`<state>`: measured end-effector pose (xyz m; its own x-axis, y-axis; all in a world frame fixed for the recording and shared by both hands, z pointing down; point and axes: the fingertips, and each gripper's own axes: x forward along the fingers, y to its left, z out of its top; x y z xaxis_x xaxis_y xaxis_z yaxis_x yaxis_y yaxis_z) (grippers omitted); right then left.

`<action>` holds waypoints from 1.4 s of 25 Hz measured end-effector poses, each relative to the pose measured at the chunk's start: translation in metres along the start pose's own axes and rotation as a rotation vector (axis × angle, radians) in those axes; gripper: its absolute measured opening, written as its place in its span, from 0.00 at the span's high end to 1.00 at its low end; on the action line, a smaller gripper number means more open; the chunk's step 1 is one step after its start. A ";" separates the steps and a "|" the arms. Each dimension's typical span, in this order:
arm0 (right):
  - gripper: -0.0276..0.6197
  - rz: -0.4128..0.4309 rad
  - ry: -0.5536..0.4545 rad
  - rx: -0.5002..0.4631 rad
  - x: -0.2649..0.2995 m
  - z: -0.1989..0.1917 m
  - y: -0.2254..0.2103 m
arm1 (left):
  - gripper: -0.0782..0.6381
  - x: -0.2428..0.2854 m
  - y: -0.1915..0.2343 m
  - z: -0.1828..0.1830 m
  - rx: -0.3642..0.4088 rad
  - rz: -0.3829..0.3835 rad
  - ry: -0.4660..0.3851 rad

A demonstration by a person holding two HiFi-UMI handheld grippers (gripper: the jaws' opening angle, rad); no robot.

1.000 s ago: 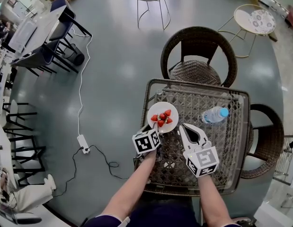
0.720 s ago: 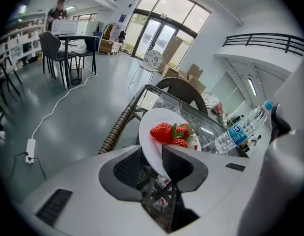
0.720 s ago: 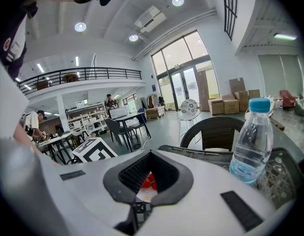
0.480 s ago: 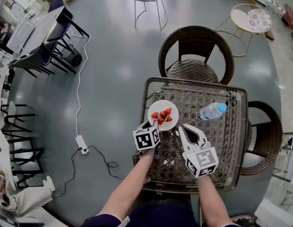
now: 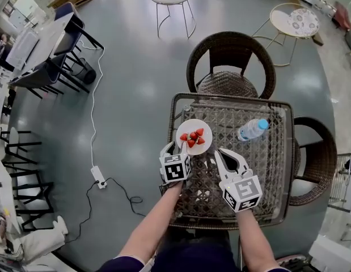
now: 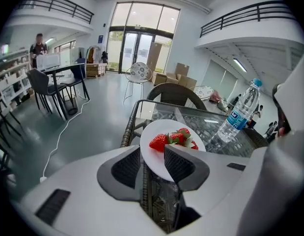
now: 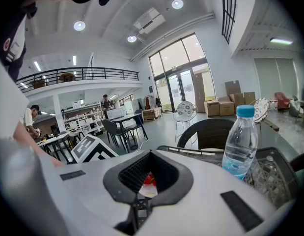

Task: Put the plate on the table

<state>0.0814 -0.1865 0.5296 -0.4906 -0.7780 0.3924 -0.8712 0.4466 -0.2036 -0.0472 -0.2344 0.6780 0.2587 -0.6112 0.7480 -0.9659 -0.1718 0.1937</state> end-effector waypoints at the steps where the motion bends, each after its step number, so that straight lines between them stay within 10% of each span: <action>1: 0.95 -0.003 -0.004 -0.001 -0.001 0.002 0.001 | 0.69 -0.005 -0.001 0.004 0.025 -0.005 -0.008; 14: 0.95 0.009 -0.095 -0.058 -0.022 0.049 0.041 | 0.71 -0.129 -0.041 0.065 0.342 -0.241 -0.249; 35: 0.95 0.028 -0.262 -0.141 -0.082 0.112 0.108 | 0.88 -0.281 -0.098 0.104 0.397 -0.455 -0.513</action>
<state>0.0257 -0.1241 0.3755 -0.5184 -0.8436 0.1399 -0.8551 0.5127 -0.0770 -0.0241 -0.1263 0.3826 0.6931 -0.6779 0.2450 -0.7132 -0.6942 0.0968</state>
